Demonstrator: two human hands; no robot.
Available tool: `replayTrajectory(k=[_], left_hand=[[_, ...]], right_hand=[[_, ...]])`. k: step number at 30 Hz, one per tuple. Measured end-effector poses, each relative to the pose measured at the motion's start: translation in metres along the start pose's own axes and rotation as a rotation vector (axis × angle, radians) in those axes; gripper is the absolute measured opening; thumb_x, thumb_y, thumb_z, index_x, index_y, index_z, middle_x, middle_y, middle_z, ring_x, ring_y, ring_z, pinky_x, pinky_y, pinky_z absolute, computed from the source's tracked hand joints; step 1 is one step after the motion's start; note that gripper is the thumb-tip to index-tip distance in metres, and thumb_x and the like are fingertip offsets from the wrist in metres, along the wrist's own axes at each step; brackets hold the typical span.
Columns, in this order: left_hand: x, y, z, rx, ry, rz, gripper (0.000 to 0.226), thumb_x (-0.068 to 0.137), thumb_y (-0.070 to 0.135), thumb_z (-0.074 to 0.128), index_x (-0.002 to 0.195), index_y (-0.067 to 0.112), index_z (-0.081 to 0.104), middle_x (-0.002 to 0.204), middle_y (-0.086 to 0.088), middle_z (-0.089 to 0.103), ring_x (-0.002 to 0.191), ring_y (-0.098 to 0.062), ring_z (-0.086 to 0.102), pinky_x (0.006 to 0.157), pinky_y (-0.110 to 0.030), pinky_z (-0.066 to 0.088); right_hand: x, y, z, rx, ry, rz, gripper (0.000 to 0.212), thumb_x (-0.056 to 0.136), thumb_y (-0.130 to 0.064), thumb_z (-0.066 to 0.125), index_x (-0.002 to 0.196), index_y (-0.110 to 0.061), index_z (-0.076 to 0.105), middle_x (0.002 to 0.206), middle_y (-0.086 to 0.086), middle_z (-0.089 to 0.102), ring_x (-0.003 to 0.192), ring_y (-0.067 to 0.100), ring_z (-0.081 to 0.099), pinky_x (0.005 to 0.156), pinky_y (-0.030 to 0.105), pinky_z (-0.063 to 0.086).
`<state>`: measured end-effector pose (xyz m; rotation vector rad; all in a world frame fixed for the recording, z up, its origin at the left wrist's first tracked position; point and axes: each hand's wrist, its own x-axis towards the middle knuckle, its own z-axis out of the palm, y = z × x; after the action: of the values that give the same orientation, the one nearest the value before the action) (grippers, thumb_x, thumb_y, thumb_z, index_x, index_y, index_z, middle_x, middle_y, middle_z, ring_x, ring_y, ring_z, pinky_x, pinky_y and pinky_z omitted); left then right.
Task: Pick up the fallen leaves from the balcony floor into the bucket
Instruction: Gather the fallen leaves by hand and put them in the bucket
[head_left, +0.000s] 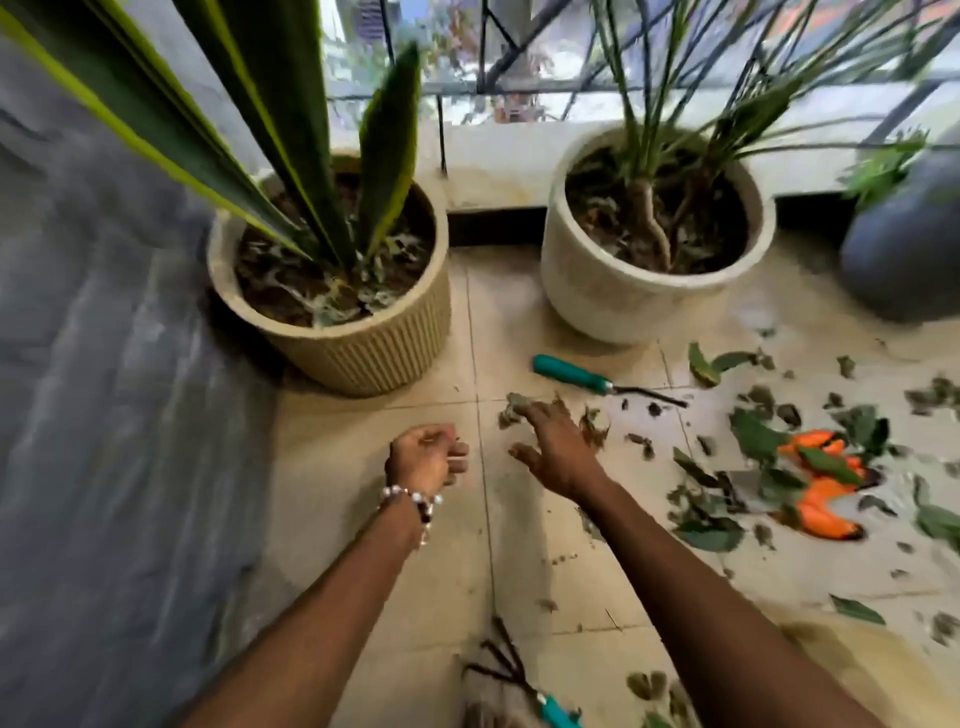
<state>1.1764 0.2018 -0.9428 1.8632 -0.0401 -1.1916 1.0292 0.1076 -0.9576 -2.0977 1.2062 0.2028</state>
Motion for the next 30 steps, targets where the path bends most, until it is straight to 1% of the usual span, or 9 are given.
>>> replayTrajectory(k=[6, 9, 12, 16, 19, 21, 25, 27, 30], left_hand=[[0.073, -0.015, 0.028, -0.063, -0.034, 0.077, 0.017, 0.093, 0.006, 0.057, 0.081, 0.016, 0.062, 0.064, -0.004, 0.065, 0.036, -0.008, 0.056, 0.037, -0.016, 0.039], [0.088, -0.011, 0.036, -0.098, -0.057, 0.097, 0.018, 0.094, 0.006, 0.056, 0.079, 0.015, 0.061, 0.066, -0.005, 0.064, 0.036, -0.009, 0.057, 0.037, -0.017, 0.04], [0.087, -0.007, 0.04, -0.131, -0.095, 0.082, 0.018, 0.095, 0.006, 0.055, 0.079, 0.013, 0.06, 0.071, -0.008, 0.063, 0.036, -0.009, 0.057, 0.037, -0.016, 0.04], [0.079, -0.01, 0.04, -0.129, -0.095, 0.06, 0.019, 0.097, 0.015, 0.055, 0.079, 0.012, 0.059, 0.075, -0.007, 0.063, 0.041, -0.007, 0.058, 0.041, -0.016, 0.043], [0.071, -0.012, 0.042, -0.177, -0.167, -0.017, 0.028, 0.099, 0.039, 0.05, 0.092, 0.014, 0.061, 0.091, -0.006, 0.065, 0.07, -0.017, 0.062, 0.065, -0.029, 0.053], [0.066, -0.009, 0.046, -0.287, -0.274, -0.102, 0.043, 0.099, 0.051, 0.042, 0.099, 0.012, 0.062, 0.088, -0.01, 0.068, 0.074, -0.024, 0.065, 0.078, -0.039, 0.052], [0.058, -0.001, 0.058, -0.5, -0.277, -0.137, 0.044, 0.103, 0.036, 0.04, 0.084, 0.002, 0.061, 0.069, -0.013, 0.068, 0.05, -0.024, 0.065, 0.047, -0.03, 0.053], [0.058, -0.002, 0.06, -0.476, -0.243, -0.106, 0.04, 0.105, 0.025, 0.038, 0.089, -0.003, 0.062, 0.069, -0.012, 0.067, 0.05, -0.023, 0.063, 0.039, -0.023, 0.049], [0.064, -0.009, 0.06, -0.449, -0.217, -0.132, 0.036, 0.105, 0.02, 0.036, 0.087, -0.002, 0.059, 0.061, -0.009, 0.059, 0.044, -0.014, 0.05, 0.034, -0.014, 0.036]], right_hand=[[0.06, 0.042, 0.044, -0.317, -0.01, -0.14, 0.059, 0.101, -0.032, 0.044, 0.153, -0.038, 0.015, 0.163, 0.006, -0.003, 0.148, 0.033, -0.002, 0.12, 0.05, 0.01], [0.07, 0.047, 0.054, -0.316, 0.043, -0.179, 0.046, 0.103, -0.029, 0.038, 0.149, -0.024, 0.034, 0.158, 0.007, 0.021, 0.145, 0.032, 0.016, 0.117, 0.045, 0.021], [0.071, 0.046, 0.057, -0.305, 0.12, -0.241, 0.032, 0.1, -0.022, 0.042, 0.126, -0.012, 0.058, 0.129, 0.012, 0.051, 0.117, 0.025, 0.045, 0.094, 0.034, 0.041], [0.069, 0.031, 0.045, -0.119, 0.302, -0.286, 0.023, 0.091, -0.013, 0.062, 0.11, -0.009, 0.072, 0.106, 0.014, 0.069, 0.099, 0.026, 0.062, 0.087, 0.036, 0.049], [0.061, 0.014, 0.04, 0.298, 0.476, -0.231, 0.024, 0.08, -0.007, 0.075, 0.104, -0.008, 0.073, 0.095, 0.006, 0.075, 0.087, 0.013, 0.069, 0.085, 0.028, 0.055], [0.055, 0.004, 0.038, 0.467, 0.462, -0.252, 0.022, 0.078, -0.003, 0.076, 0.097, -0.012, 0.068, 0.086, -0.001, 0.072, 0.079, 0.008, 0.069, 0.075, 0.026, 0.057], [0.04, 0.001, 0.026, 0.311, 0.27, -0.44, 0.015, 0.078, -0.012, 0.078, 0.092, -0.014, 0.075, 0.088, -0.015, 0.072, 0.079, -0.004, 0.066, 0.074, 0.019, 0.049], [0.033, 0.01, 0.019, 0.236, 0.203, -0.521, 0.016, 0.082, -0.018, 0.073, 0.097, -0.023, 0.077, 0.103, -0.016, 0.071, 0.098, -0.001, 0.063, 0.087, 0.026, 0.049], [0.024, 0.028, 0.008, 0.59, 0.239, -0.311, 0.019, 0.089, -0.016, 0.066, 0.103, -0.027, 0.074, 0.117, -0.007, 0.069, 0.113, 0.003, 0.059, 0.094, 0.032, 0.047]])
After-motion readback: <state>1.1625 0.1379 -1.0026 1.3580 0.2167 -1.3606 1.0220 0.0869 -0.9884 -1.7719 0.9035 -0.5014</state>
